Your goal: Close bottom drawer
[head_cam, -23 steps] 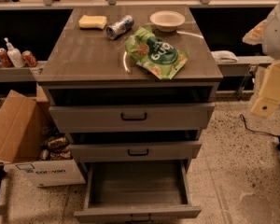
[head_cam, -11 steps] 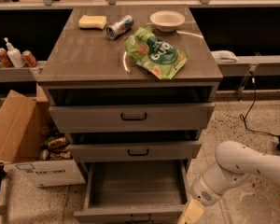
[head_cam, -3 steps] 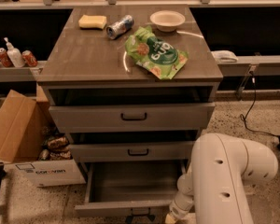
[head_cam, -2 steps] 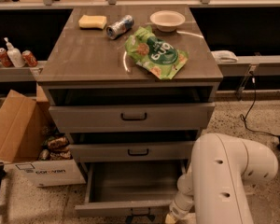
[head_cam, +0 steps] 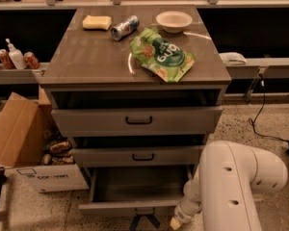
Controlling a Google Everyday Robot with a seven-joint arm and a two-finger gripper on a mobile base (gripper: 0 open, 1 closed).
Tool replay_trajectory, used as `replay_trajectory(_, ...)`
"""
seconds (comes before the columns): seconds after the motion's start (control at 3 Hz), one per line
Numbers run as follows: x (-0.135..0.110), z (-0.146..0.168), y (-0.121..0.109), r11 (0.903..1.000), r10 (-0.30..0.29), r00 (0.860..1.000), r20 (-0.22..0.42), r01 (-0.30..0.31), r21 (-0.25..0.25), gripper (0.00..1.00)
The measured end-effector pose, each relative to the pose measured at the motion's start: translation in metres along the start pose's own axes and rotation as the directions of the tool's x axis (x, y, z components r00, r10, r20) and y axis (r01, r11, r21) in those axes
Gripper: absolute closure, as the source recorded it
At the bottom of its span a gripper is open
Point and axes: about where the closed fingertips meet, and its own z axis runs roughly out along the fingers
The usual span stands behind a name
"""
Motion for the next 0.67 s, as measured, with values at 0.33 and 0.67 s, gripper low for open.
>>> replay_trajectory(0.33,-0.027,-0.0024,-0.0284,0.996,-0.076,0.993,0.094,0.071,0.054,1.0)
replay_trajectory(0.67,-0.0301,-0.003,-0.0315,0.9951,-0.085,0.991,0.106,0.078,0.06,1.0)
